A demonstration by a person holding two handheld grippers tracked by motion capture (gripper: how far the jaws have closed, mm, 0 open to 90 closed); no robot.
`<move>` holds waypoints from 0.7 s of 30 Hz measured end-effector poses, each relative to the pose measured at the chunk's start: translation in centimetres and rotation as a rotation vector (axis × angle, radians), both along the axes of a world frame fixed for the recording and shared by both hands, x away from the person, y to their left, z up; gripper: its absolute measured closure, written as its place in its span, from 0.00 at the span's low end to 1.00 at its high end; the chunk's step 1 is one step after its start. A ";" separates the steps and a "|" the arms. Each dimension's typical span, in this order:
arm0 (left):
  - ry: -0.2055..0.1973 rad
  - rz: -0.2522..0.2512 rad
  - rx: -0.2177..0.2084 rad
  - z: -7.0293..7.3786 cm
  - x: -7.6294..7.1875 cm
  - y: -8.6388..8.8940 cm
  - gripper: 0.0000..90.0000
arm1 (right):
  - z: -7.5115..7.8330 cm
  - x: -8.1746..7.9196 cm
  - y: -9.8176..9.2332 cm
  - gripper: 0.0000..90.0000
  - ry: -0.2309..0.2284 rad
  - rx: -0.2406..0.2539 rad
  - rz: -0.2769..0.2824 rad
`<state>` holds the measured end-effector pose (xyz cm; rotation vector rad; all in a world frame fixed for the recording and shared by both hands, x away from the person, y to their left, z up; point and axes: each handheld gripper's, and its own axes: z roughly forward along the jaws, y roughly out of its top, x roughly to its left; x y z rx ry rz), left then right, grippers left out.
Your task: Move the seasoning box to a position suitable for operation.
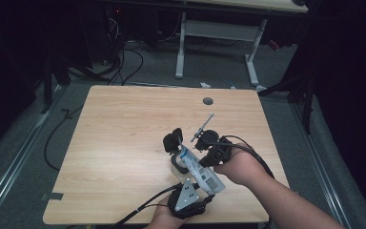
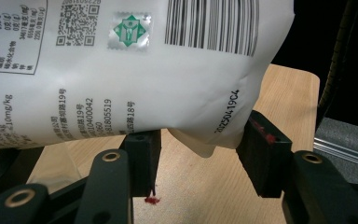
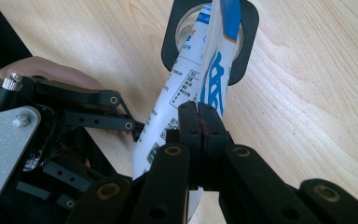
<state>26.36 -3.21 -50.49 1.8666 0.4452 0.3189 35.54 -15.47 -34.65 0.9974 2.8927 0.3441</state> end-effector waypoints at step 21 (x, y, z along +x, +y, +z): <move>-0.017 0.013 -0.005 0.2 -0.2 0.0 0.60 | 0.2 0.1 0.4 1.00 -0.003 -0.007 0.012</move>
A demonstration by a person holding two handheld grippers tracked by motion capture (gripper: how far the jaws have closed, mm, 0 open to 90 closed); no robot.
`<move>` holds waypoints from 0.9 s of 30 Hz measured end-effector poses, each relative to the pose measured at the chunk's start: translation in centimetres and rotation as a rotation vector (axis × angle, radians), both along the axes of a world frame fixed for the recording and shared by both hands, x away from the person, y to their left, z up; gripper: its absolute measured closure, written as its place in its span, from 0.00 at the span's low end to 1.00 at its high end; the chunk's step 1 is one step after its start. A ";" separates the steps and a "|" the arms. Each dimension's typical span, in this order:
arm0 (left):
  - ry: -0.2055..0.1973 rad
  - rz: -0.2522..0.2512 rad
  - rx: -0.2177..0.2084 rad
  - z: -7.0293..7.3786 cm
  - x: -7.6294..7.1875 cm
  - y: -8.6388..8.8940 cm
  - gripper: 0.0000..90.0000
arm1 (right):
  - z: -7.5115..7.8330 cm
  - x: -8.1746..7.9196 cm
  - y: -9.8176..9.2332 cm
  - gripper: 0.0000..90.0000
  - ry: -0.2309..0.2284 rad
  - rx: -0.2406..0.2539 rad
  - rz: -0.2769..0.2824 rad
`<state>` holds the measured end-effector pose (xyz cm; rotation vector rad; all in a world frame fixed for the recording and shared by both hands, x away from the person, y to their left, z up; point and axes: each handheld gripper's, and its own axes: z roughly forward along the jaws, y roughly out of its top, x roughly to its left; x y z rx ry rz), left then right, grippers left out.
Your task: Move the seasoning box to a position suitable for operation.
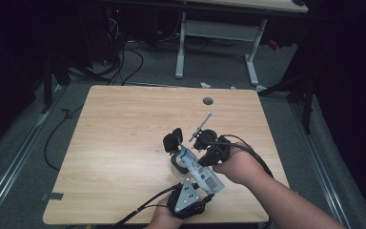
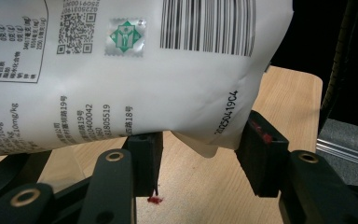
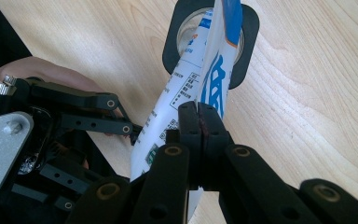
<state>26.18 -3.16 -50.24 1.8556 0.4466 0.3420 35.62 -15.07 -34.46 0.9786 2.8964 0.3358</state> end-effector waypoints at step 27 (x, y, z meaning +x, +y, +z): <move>-0.023 0.008 0.009 0.2 -0.1 0.0 0.61 | 0.2 0.1 0.1 1.00 0.001 -0.005 0.000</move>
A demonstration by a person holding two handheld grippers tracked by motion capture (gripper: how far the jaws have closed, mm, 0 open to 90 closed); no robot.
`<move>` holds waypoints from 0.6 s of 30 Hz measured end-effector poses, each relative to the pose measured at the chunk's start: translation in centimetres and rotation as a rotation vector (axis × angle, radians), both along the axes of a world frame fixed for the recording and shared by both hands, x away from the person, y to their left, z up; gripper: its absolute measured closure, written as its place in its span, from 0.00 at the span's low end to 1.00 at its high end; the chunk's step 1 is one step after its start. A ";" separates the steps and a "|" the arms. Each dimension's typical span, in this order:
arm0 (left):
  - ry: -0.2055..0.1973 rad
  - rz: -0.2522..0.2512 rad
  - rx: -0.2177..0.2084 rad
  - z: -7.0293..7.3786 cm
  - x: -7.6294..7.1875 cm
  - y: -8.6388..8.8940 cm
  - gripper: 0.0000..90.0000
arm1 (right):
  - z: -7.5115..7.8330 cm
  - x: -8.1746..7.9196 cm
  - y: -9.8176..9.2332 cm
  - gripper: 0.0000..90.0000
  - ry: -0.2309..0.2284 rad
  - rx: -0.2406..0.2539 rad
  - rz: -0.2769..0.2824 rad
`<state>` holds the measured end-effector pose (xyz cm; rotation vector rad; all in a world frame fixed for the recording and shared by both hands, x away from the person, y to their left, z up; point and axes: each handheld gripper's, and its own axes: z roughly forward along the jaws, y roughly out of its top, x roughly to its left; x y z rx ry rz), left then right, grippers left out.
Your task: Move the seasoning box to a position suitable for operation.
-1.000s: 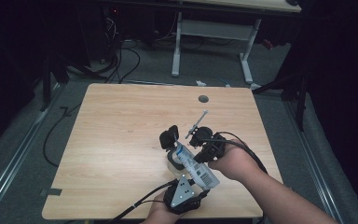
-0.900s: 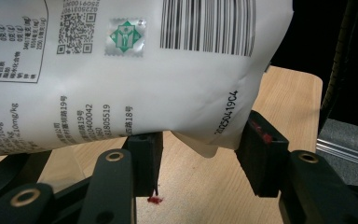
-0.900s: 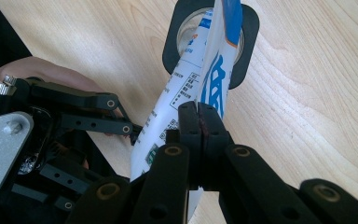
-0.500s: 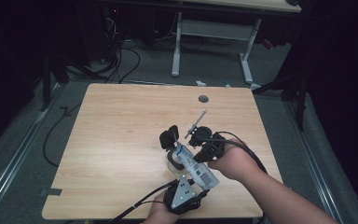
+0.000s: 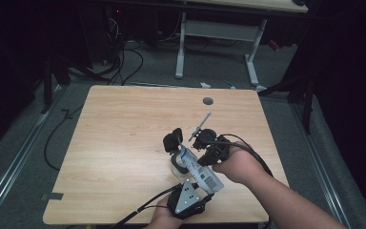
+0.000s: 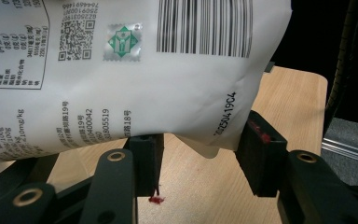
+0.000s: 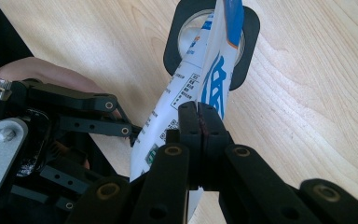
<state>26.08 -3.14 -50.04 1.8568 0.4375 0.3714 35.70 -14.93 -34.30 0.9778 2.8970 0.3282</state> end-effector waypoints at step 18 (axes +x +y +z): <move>-0.016 0.000 0.006 0.0 -0.1 -0.1 0.61 | 0.1 0.0 -0.1 1.00 0.005 0.003 -0.002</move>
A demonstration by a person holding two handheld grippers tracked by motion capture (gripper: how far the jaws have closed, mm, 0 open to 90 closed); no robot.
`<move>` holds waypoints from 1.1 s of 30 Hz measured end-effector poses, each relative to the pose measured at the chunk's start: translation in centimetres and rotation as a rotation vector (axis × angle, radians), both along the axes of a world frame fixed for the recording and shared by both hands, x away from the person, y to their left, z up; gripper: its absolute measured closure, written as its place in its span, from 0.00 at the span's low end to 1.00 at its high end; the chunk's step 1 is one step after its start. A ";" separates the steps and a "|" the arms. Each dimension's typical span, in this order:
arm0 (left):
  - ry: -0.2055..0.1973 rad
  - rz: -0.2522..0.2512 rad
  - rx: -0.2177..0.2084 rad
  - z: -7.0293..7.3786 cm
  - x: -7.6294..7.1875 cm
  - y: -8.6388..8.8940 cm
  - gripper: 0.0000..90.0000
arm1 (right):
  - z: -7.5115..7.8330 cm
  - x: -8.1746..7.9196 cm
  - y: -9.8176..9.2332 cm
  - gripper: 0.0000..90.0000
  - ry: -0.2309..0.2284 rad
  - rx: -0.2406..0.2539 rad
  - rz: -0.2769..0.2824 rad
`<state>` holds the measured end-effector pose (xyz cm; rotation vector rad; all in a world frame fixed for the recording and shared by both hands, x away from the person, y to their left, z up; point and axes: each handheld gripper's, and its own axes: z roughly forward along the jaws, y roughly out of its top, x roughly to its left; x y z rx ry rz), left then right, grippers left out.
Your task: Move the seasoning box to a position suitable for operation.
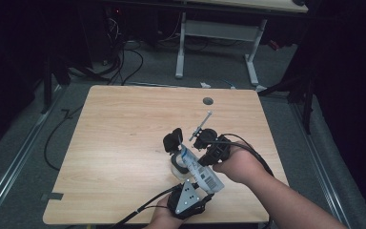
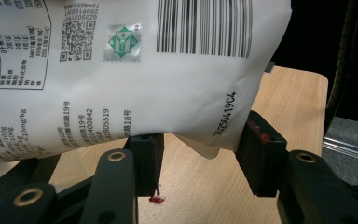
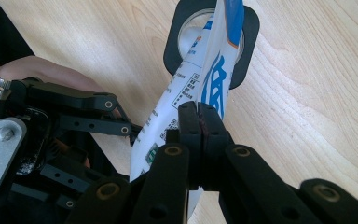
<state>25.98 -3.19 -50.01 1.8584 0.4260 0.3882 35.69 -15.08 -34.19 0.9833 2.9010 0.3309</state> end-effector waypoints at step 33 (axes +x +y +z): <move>-0.006 0.006 -0.001 0.4 -0.1 0.2 0.61 | 0.2 0.2 0.3 1.00 0.001 -0.004 0.012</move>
